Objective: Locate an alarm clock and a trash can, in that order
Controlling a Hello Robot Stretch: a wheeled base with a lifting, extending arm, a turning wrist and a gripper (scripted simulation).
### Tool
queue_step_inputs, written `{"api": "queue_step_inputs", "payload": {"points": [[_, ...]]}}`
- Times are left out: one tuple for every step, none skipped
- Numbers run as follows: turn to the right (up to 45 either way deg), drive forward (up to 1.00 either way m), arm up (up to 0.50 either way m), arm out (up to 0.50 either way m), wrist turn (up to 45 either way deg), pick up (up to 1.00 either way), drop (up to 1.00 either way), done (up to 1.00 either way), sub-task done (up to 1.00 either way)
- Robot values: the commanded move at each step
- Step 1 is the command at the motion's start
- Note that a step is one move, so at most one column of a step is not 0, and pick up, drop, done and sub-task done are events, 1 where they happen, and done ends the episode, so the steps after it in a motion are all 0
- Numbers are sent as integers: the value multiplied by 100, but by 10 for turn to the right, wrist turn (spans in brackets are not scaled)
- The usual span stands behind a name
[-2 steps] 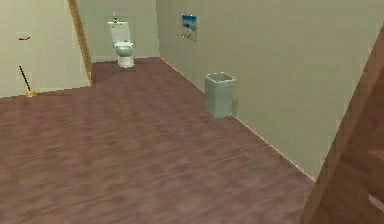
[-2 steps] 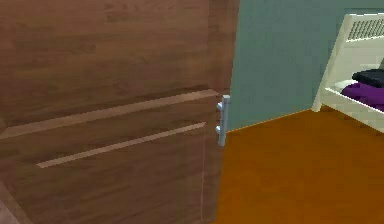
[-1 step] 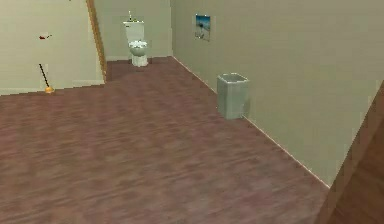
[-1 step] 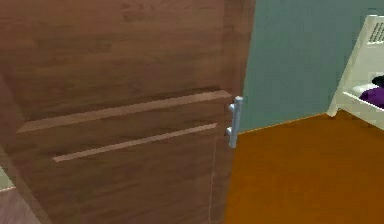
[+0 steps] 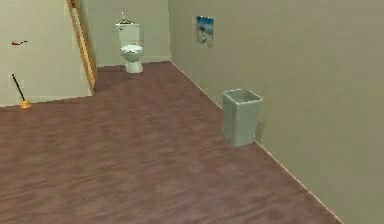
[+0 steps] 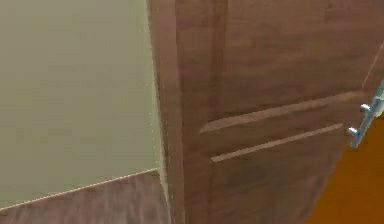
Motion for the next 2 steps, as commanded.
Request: {"api": "queue_step_inputs", "payload": {"points": [[120,0,0,0,0,0,0,0,0],[0,100,0,0,0,0,0,0,0]]}}
